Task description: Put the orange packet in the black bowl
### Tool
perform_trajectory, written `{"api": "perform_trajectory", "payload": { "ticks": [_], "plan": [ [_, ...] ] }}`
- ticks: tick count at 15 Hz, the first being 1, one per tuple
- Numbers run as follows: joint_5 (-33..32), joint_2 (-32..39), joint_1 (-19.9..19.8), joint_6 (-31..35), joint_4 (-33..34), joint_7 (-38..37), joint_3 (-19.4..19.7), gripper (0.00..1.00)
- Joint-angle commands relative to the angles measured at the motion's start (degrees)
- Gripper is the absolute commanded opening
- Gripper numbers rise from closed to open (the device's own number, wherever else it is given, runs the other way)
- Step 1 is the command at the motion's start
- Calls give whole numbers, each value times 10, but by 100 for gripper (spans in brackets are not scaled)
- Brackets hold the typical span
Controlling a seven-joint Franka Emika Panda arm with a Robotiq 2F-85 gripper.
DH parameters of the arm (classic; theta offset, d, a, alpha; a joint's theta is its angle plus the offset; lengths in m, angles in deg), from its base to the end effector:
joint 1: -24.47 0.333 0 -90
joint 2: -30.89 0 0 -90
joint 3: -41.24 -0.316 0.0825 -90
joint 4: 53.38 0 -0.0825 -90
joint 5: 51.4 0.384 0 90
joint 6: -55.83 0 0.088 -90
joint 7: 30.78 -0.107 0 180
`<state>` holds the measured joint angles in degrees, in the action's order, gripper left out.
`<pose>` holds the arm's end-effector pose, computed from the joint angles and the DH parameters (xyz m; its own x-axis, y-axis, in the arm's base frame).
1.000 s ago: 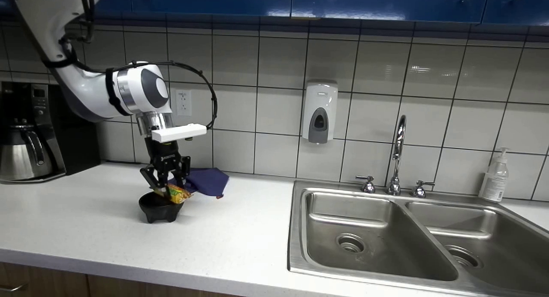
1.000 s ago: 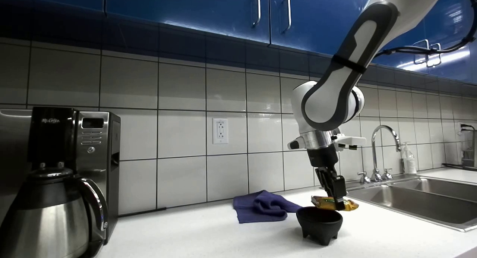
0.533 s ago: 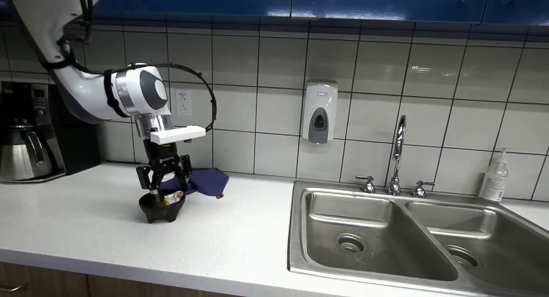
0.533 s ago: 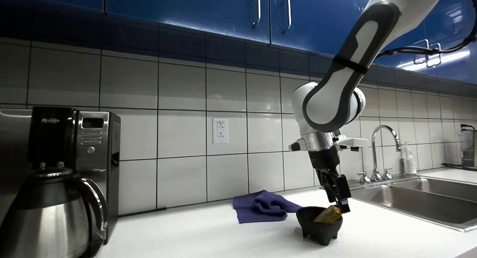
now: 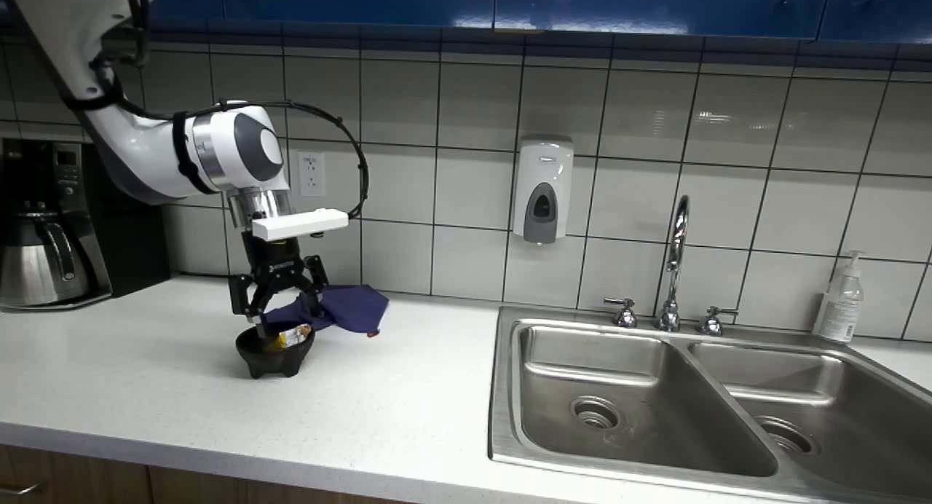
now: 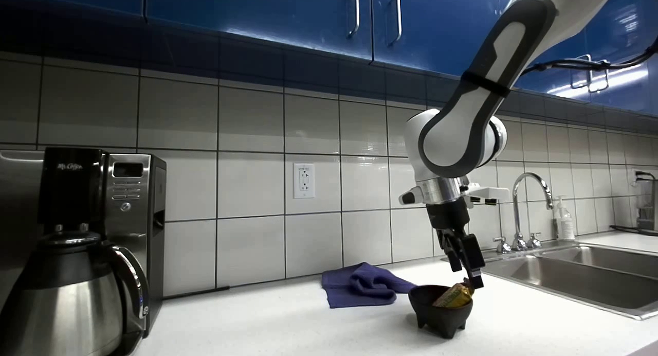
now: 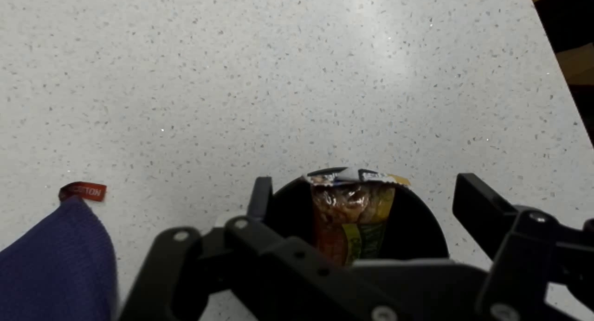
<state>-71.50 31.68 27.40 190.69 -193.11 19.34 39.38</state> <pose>0.4711 0.0347 0.2893 0.3386 0.9076 -0.2480 0.9399 -0.3388 0.0433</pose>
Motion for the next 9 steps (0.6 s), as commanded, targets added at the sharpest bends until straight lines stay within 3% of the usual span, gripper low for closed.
{"api": "perform_trajectory", "payload": {
  "ticks": [1,9],
  "plan": [
    [36,-52,-2,-26,-25,-37,-2,100],
    [94,-117,2,-82,-58,-169,0,100]
  ]
}}
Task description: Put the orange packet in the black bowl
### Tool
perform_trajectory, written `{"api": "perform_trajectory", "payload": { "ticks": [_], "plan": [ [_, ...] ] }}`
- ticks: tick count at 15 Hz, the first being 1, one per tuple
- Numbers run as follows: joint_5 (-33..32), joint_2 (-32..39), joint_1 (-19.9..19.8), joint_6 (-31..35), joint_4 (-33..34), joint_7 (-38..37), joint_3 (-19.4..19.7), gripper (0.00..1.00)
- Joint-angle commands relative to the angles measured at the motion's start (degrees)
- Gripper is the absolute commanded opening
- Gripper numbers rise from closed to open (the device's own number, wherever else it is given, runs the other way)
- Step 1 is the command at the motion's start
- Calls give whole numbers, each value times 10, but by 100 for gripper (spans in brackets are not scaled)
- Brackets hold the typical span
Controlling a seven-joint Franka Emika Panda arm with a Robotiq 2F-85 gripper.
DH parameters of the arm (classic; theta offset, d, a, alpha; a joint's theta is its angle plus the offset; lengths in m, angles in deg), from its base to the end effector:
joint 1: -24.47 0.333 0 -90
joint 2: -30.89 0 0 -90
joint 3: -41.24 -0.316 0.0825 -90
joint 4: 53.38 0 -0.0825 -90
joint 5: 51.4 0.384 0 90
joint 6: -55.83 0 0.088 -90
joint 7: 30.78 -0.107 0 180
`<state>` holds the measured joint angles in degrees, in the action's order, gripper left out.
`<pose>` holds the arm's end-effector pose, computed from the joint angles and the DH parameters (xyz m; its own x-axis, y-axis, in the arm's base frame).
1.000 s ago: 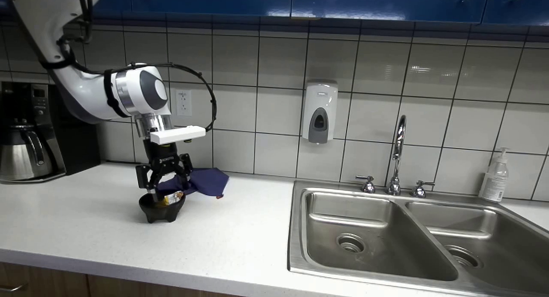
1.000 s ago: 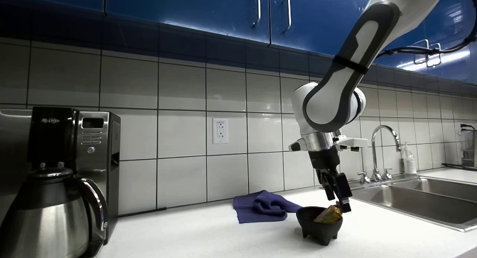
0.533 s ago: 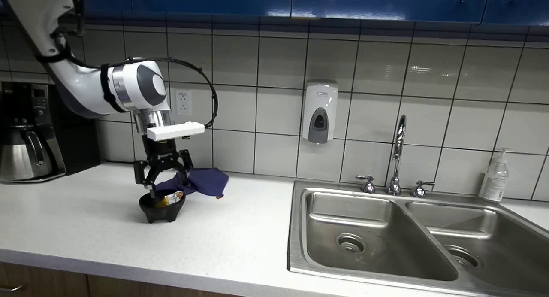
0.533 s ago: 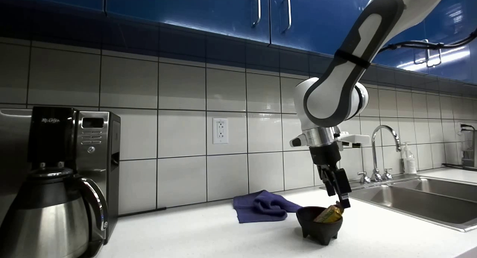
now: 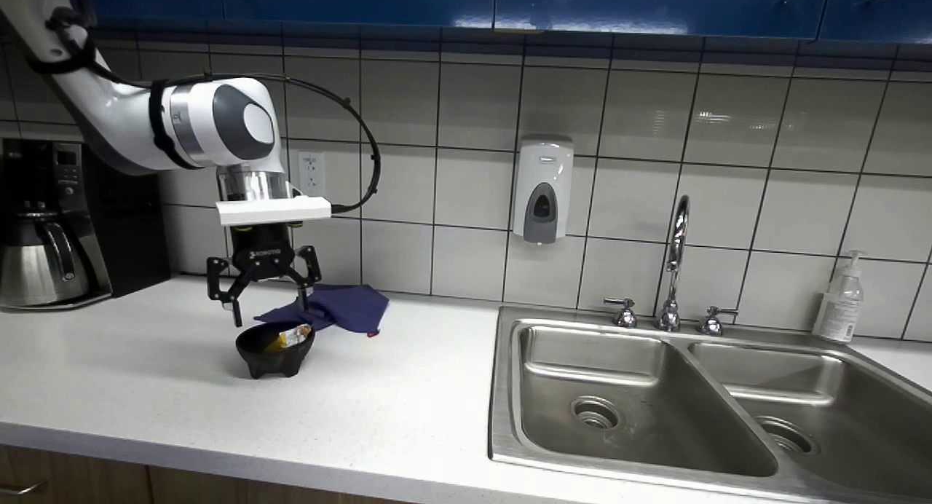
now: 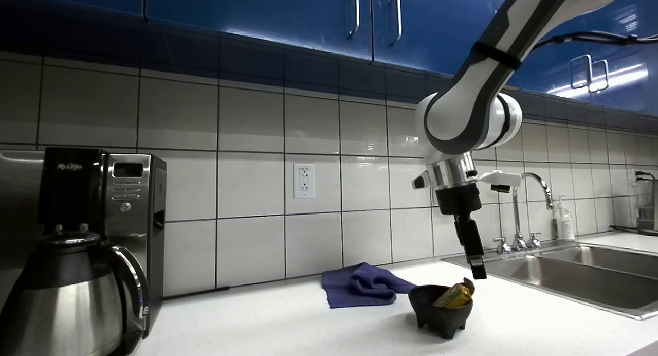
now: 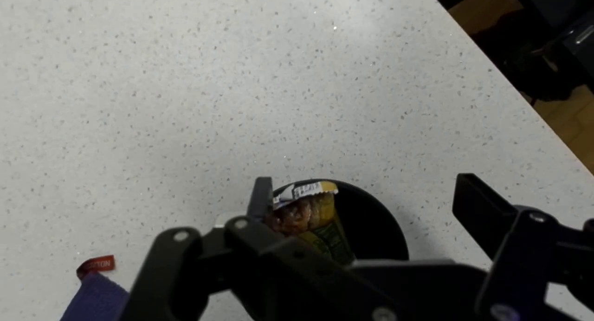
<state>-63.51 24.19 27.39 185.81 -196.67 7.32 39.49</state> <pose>0.4434 0.0307 0.3182 0.6197 0.7615 -0.1898 0.7798 -0.6249 0.0388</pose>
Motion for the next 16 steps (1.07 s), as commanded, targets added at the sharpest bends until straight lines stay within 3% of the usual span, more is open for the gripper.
{"api": "perform_trajectory", "payload": {
  "ticks": [1,6,14,15,16],
  "plan": [
    [19,-49,2,-45,-26,-66,0,100],
    [40,-91,5,-89,-52,-122,5,100],
    [29,-156,7,-154,-112,-146,4,100],
    [32,-119,9,-141,-86,-121,11,100],
    [32,-125,9,-142,-93,-127,11,100]
  ]
}}
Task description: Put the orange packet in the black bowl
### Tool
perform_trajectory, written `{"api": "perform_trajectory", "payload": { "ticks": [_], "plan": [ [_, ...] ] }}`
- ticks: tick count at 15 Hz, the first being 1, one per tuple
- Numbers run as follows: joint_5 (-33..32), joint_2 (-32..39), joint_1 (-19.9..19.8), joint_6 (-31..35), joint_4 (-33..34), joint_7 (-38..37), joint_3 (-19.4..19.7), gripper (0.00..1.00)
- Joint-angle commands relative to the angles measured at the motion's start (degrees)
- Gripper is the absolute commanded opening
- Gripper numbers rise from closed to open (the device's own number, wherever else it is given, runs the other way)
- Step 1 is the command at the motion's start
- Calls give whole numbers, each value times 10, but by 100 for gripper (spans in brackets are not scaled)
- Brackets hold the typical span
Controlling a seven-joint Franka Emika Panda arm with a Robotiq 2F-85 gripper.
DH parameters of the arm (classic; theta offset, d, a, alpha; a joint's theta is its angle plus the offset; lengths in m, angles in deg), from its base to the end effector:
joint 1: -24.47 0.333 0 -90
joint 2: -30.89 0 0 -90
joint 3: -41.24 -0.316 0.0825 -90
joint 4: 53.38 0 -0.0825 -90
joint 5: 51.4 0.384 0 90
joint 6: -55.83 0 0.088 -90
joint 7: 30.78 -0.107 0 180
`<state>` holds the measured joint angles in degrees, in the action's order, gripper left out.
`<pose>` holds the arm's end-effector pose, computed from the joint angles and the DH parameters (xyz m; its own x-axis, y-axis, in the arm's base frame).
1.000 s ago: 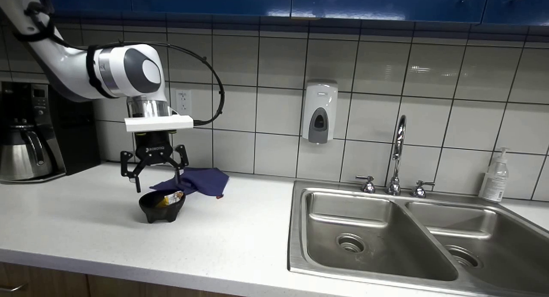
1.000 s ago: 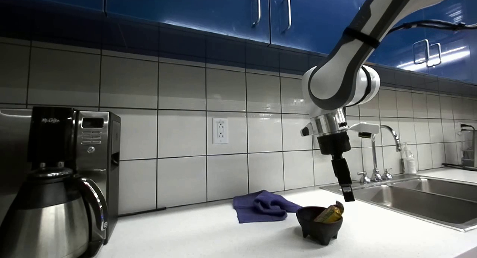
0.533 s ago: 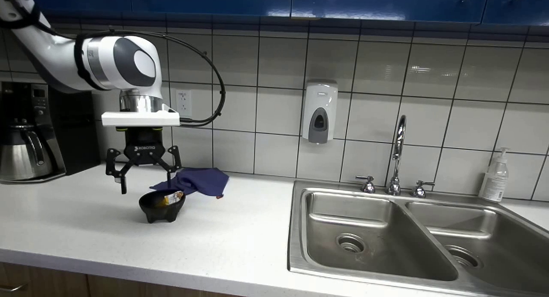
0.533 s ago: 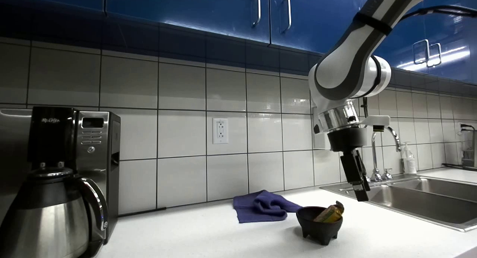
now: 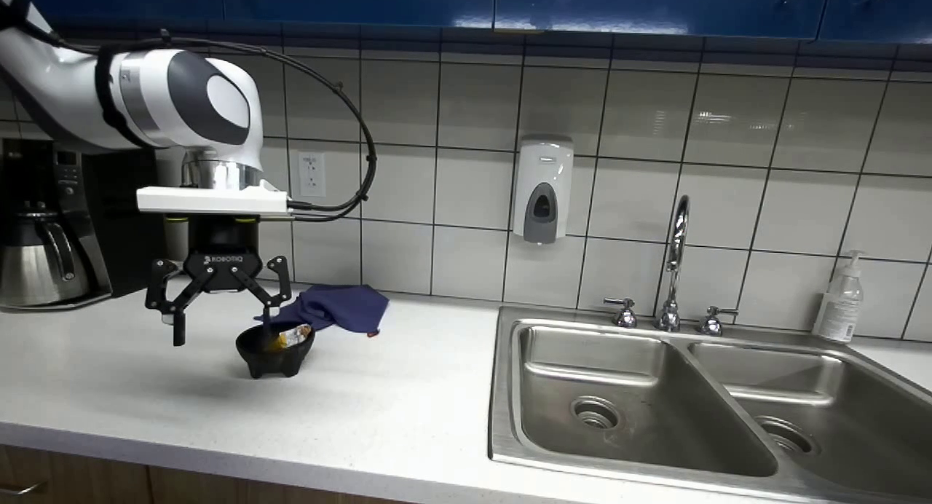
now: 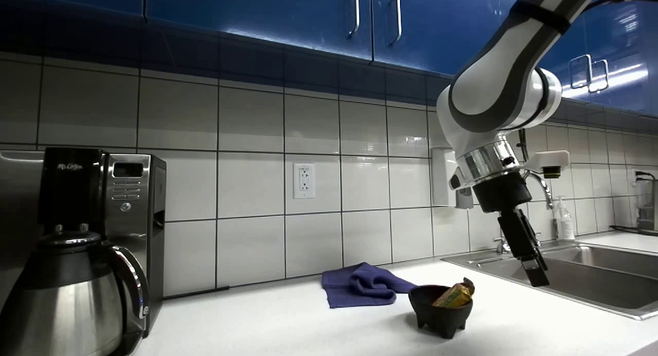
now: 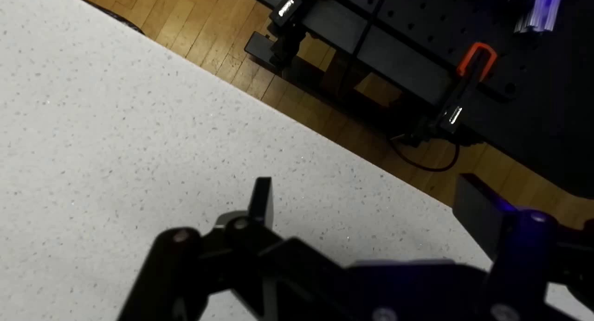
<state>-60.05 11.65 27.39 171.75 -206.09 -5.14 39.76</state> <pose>0.3609 0.0185 0.3262 0.7729 0.5440 -0.3265 0.5679 -0.8227 -0.0263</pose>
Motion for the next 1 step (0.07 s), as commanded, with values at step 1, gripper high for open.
{"api": "perform_trajectory", "payload": {
  "ticks": [1],
  "plan": [
    [-3,-4,9,-2,-3,-5,9,100]
  ]
}}
